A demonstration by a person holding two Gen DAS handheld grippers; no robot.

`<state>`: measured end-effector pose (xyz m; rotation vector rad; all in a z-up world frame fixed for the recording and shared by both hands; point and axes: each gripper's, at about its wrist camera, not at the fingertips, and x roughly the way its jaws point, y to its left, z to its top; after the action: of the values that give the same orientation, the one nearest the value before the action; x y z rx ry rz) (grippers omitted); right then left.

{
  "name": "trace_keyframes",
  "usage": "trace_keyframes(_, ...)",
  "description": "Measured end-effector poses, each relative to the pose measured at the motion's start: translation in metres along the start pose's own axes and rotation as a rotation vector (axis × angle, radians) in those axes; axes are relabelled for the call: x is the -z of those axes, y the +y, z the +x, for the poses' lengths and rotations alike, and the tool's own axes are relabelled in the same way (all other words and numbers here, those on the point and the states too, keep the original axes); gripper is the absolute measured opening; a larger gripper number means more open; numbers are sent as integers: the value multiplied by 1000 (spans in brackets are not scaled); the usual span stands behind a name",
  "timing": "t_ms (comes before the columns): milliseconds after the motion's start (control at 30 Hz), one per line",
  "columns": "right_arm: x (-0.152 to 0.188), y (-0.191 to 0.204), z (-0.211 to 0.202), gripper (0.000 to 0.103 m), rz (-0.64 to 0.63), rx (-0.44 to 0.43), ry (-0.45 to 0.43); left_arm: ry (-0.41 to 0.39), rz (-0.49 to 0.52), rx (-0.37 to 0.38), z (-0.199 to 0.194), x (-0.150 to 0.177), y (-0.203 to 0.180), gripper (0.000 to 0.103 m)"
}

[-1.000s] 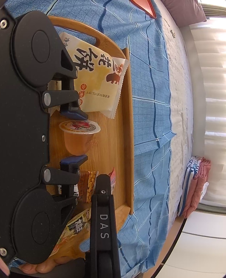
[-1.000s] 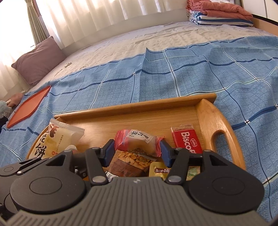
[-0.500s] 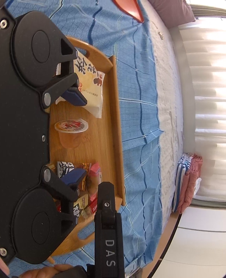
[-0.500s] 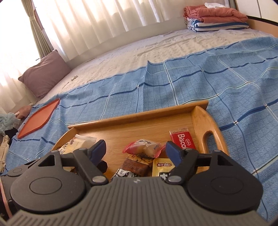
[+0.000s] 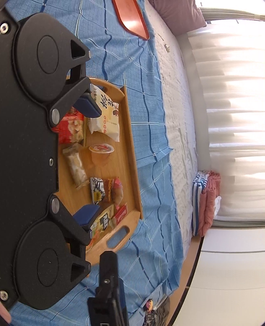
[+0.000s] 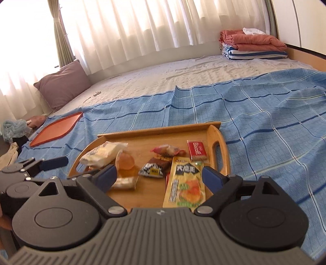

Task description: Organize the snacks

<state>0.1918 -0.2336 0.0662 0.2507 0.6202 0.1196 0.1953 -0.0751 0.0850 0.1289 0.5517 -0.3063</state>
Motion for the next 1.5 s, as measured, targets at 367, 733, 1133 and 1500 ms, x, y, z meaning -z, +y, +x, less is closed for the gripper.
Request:
trace_keyframes(367, 56, 18, -50, 97, -93, -7, 9, -27, 11, 38, -68, 37, -12, 95)
trace_keyframes(733, 110, 45, -58, 99, -178, -56, 79, 39, -21, 21, -80, 84, -6, 95)
trace_keyframes(1133, 132, 55, -33, 99, -199, -6, 111, 72, -47, -5, -75, 96, 8, 95)
trace_keyframes(1500, 123, -3, -56, 99, -92, 200, 52, 104, -19, 67, -57, 103, -30, 95)
